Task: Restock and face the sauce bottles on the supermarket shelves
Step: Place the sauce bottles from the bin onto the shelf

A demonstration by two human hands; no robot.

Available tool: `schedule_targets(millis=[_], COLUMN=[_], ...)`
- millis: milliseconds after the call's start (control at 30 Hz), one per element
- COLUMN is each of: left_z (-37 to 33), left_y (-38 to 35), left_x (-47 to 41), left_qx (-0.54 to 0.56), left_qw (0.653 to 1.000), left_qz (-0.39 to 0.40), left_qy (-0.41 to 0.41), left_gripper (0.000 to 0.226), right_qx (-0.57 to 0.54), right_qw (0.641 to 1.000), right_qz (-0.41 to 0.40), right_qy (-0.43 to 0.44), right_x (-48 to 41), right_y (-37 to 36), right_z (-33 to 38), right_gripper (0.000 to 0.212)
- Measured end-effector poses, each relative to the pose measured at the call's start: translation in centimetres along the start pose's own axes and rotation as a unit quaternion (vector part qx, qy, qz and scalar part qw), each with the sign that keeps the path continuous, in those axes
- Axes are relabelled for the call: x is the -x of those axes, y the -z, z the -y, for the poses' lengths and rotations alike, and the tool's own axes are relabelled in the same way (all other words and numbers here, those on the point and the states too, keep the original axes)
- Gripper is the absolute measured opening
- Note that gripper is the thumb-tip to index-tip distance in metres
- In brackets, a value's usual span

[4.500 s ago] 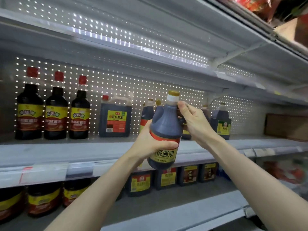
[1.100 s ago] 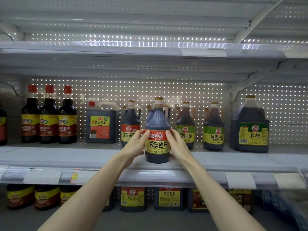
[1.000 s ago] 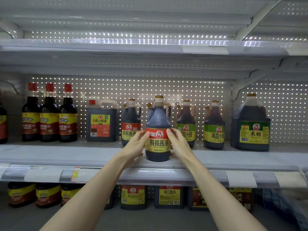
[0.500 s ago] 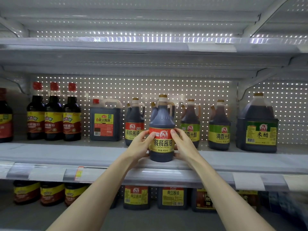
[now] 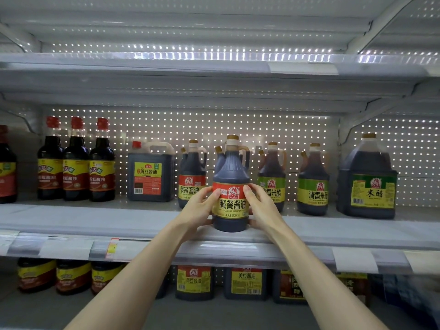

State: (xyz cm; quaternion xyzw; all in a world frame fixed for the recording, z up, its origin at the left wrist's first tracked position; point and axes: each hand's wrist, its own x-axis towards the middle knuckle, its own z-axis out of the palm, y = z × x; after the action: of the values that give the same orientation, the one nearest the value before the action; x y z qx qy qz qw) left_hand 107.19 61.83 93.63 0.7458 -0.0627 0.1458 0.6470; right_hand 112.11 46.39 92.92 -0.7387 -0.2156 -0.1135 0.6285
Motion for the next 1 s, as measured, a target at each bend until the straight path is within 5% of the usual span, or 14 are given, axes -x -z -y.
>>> schedule_targets(millis=[800, 1000], left_z=[-0.3, -2.5], left_y=[0.2, 0.7], left_x=[0.3, 2.7], left_qx=[-0.005, -0.043], left_qw=[0.999, 0.993], left_qz=[-0.045, -0.087], left_qy=[-0.004, -0.065], left_gripper=[0.041, 0.04], right_qx=[0.026, 0.048], right_qw=[1.0, 0.996], right_qz=[0.001, -0.018], right_qy=[0.001, 0.077], right_x=[0.7, 2.7], right_y=[0.3, 2.2], right_z=[1.0, 4.5], right_gripper=[0.045, 0.046])
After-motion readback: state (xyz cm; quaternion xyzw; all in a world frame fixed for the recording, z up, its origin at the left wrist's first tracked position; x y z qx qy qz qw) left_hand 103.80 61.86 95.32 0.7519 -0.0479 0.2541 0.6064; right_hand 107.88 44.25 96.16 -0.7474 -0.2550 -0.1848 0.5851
